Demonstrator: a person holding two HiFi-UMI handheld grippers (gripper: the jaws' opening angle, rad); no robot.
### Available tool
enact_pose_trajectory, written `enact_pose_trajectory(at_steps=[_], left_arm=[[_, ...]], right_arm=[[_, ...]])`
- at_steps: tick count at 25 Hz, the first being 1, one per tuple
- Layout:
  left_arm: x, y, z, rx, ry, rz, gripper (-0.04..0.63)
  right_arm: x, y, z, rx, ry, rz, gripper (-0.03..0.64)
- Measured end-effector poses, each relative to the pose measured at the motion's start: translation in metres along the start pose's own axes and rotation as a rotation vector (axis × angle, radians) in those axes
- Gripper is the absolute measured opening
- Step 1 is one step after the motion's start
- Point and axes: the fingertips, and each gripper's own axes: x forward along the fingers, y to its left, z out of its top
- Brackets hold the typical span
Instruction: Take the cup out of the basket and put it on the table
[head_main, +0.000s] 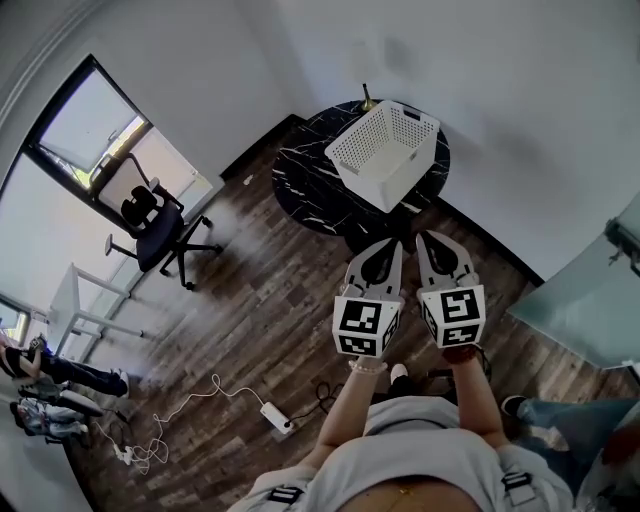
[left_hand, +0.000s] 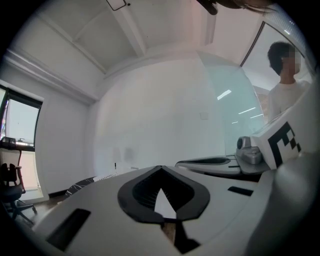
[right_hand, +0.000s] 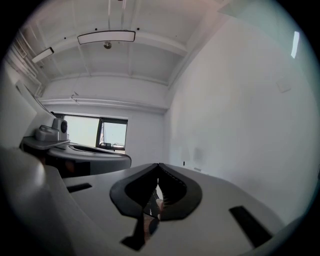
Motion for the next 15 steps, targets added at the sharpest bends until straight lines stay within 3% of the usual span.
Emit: enact_pose_trajectory(at_steps=[15], left_arm=[[0.001, 0.078, -0.006, -0.028, 0.008, 0.006, 0.006]], right_arm=[[0.068, 0.046, 0.001, -0.012, 0.02, 0.016, 0.009]])
